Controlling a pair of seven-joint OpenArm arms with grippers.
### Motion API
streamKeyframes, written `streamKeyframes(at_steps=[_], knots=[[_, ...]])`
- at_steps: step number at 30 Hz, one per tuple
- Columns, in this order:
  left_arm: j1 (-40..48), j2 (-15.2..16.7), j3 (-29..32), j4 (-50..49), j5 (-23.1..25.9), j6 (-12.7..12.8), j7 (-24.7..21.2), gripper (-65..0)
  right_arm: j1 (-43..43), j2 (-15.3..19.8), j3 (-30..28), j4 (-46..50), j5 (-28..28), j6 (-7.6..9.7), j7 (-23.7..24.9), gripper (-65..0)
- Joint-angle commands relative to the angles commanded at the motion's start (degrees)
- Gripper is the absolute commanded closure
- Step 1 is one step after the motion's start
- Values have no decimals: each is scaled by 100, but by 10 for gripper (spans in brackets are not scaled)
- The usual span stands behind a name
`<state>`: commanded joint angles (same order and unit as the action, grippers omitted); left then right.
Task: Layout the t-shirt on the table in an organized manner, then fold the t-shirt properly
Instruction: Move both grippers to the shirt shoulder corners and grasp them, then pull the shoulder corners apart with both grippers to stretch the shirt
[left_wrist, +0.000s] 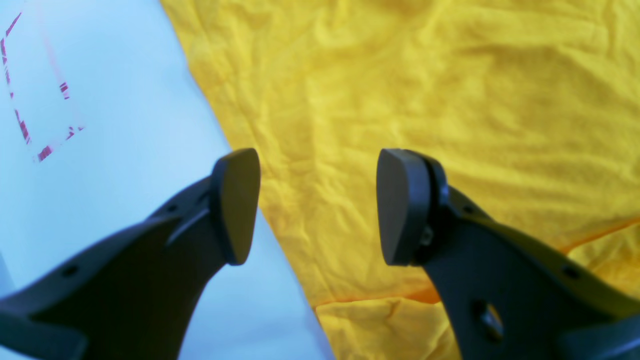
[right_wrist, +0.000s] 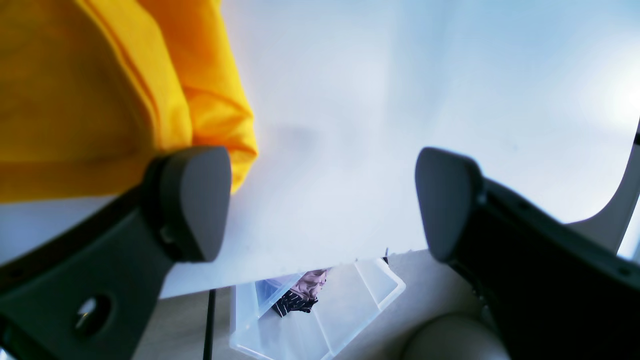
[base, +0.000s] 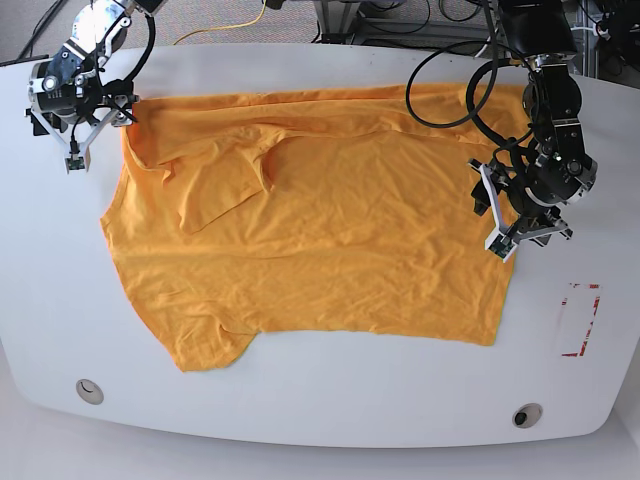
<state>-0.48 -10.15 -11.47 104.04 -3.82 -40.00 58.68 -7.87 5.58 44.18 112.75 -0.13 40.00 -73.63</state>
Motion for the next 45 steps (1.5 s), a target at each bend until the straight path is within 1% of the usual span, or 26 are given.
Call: streamKeyframes(at_steps=[3, 6, 10, 12, 15, 21, 22, 26, 28, 29, 32, 34, 35, 40, 42, 45], knots=[[0, 0, 0, 0, 0, 0, 0, -346, 246, 9, 0, -9, 0, 0, 26, -547], [0, 18, 0, 0, 0, 0, 0, -346, 695, 9, -9, -35, 0, 0, 35, -547], [-18, 26, 0, 0, 0, 0, -9, -346, 1160, 0, -440, -35, -35, 0, 97, -547], [-26, 26, 0, 0, 0, 0, -9, -346, 1284, -9, -756, -35, -44, 0, 264, -547], [-26, 26, 0, 0, 0, 0, -9, -346, 1345, -35, -1152, -44, -44, 0, 659, -547], [-26, 26, 0, 0, 0, 0, -9, -346, 1240, -229, -1916, -185, -44, 0, 1987, -547], [-26, 26, 0, 0, 0, 0, -9, -346, 1169, -220, -2066, -246, -44, 0, 2295, -547], [-26, 26, 0, 0, 0, 0, -9, -346, 941, -220, -2462, -246, -44, 0, 3042, -547], [-26, 26, 0, 0, 0, 0, -9, -346, 835, -229, -2567, -105, 9, 0, 3051, -547], [-26, 26, 0, 0, 0, 0, -9, -346, 800, -246, -2593, 9, 26, 0, 2963, -547], [-26, 26, 0, 0, 0, 0, -9, -346, 738, -343, -2585, 255, 290, 0, 2497, -547], [-26, 26, 0, 0, 0, 0, -9, -346, 668, -299, -2523, 299, 536, 0, 2145, -547], [-26, 26, 0, 0, 0, 0, -9, -346, 607, -264, -2391, 316, 677, 0, 2004, -547], [-18, 35, 0, 0, 0, 0, -9, -346, 229, -229, -1925, 325, 949, 0, 1960, -547], [-18, 35, 0, 0, 0, 0, -9, -346, 105, -211, -1829, 325, 949, 0, 1960, -547], [-9, 35, 9, -18, 0, 0, -9, -346, -176, -79, -1741, 299, 993, 0, 1987, -547]])
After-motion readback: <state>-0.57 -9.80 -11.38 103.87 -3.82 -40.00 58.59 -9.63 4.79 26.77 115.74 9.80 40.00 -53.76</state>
